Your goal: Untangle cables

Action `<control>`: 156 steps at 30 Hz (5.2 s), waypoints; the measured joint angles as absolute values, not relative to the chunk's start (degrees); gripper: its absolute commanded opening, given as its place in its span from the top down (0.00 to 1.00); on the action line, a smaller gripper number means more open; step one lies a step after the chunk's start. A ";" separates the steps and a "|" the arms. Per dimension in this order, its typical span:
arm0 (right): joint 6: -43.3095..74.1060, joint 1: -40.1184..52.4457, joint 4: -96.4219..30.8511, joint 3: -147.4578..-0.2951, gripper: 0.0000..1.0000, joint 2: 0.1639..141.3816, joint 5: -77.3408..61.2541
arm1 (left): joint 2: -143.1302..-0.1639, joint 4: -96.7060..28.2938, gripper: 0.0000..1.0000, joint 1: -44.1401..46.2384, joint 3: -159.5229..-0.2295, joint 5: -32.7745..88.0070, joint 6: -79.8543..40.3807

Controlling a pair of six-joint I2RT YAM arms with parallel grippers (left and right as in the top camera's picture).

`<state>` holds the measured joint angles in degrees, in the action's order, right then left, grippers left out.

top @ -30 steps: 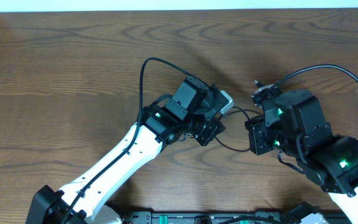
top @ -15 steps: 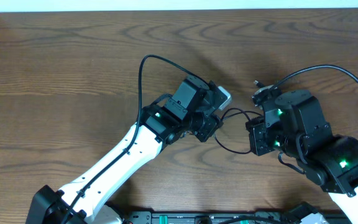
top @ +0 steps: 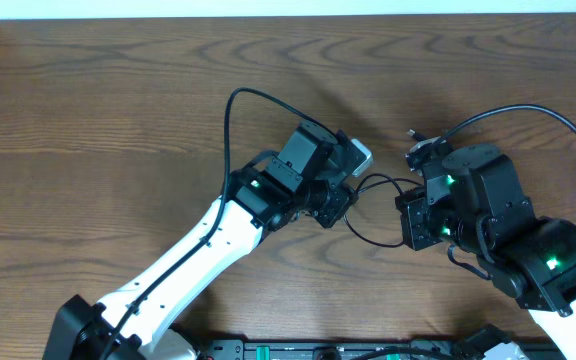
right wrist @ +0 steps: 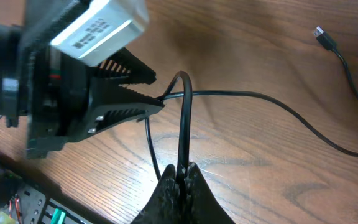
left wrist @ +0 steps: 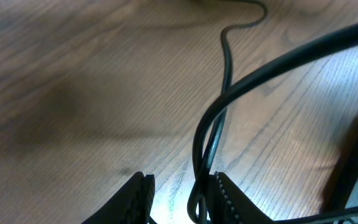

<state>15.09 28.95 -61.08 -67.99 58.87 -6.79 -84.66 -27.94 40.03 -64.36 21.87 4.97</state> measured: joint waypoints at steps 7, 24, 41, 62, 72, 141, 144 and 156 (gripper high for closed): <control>15.09 28.95 -61.10 -67.99 0.99 58.87 -6.66 | -87.61 -27.88 0.82 40.03 -64.36 21.89 4.99; 15.09 28.95 -61.30 -67.99 0.99 58.87 -6.44 | -87.77 -27.86 0.69 40.03 -64.36 21.91 4.91; 15.09 28.95 -61.54 -67.99 0.99 59.44 -5.63 | -87.24 -27.03 0.86 40.14 -64.36 21.91 4.84; 15.09 28.95 -61.56 -67.99 0.99 61.12 -4.16 | -87.22 -27.05 0.92 40.14 -64.36 22.59 4.49; 15.09 28.95 -61.73 -67.99 0.99 61.12 -4.05 | -87.22 -28.29 0.60 40.14 -64.36 23.27 4.27; 15.09 28.95 -62.54 -67.99 0.99 61.12 -4.03 | -85.12 -28.42 0.83 40.14 -64.31 23.46 4.43; 15.09 28.95 -62.54 -67.99 0.99 61.12 -4.05 | -85.12 -28.42 0.76 40.14 -64.31 23.49 4.36; 15.09 28.95 -62.54 -67.99 0.99 61.12 -4.03 | -85.82 -28.14 0.73 40.23 -64.10 23.46 4.49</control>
<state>15.09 28.95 -62.54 -67.99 61.12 -4.03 -85.82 -28.14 40.23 -64.10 23.46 4.49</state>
